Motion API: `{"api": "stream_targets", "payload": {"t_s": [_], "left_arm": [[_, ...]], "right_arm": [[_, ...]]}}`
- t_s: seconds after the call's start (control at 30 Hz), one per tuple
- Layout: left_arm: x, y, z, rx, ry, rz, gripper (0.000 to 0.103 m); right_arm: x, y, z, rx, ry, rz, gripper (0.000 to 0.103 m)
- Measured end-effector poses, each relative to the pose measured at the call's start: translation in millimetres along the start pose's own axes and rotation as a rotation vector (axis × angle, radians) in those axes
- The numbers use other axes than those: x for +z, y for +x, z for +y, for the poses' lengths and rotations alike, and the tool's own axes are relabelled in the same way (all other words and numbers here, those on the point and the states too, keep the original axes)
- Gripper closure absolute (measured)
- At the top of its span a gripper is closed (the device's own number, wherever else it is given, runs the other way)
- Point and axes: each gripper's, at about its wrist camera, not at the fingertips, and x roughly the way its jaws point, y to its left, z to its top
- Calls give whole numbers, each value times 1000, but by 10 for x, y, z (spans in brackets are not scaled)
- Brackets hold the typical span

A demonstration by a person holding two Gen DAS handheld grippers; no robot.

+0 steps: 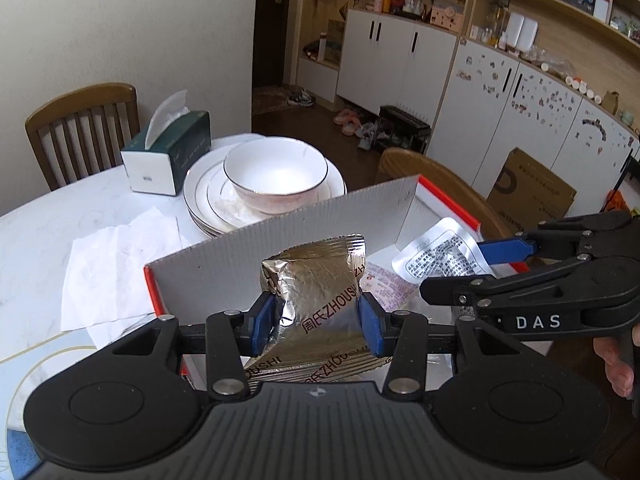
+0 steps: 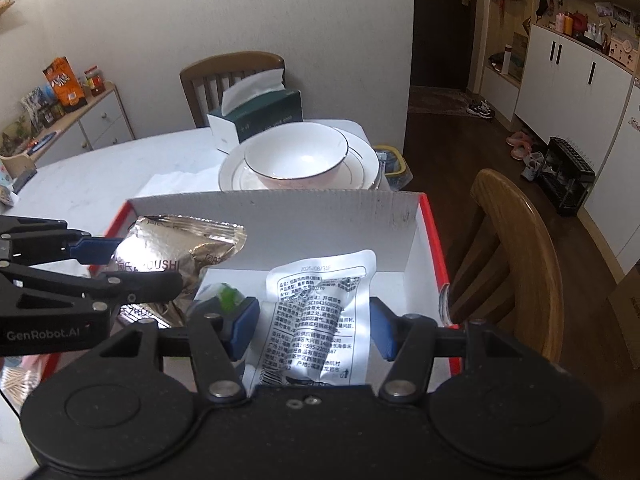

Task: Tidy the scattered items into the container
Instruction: 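Carry the snack bag and silver sachet over the red box with both tools, then open both tools to drop the snack bag and sachet into the box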

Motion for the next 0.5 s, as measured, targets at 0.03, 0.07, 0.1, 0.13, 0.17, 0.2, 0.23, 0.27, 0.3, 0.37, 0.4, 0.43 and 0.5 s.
{"api": "stream_targets", "payload": {"t_s": [0.03,0.07,0.1,0.13,0.17,0.2,0.23,0.27,0.3,0.37,0.4,0.43,0.5], "left_arm": [[-8,30,4,0,-1,9,58],[-16,59,11,2,-5,18,58],[-25,83,17,1,-9,26,58],[-40,102,18,-2,-12,31,58],[-46,127,18,-3,-11,36,58],[-53,145,8,-1,-6,39,58],[-66,160,-3,0,-1,41,58],[-77,176,-10,-1,2,42,58],[-93,188,-15,-2,2,44,58],[-120,202,-18,-5,1,44,58],[-136,206,-22,-8,3,42,58],[-152,208,-26,-10,6,39,58],[-179,221,-30,-8,9,38,58]], "right_arm": [[-2,36,-12,-7,1,6,46],[-8,68,-28,-11,4,13,46],[-15,96,-41,-10,5,18,46],[-24,121,-53,-10,5,24,46],[-38,141,-59,-15,5,30,46],[-54,152,-55,-17,5,34,46],[-71,155,-59,-14,5,35,46],[-92,162,-63,-14,5,37,46],[-116,165,-67,-14,7,41,46],[-153,171,-66,-6,6,45,46],[-176,171,-67,-8,3,43,46],[-193,170,-66,-11,-2,39,46],[-221,173,-60,-10,-8,39,46]]}}
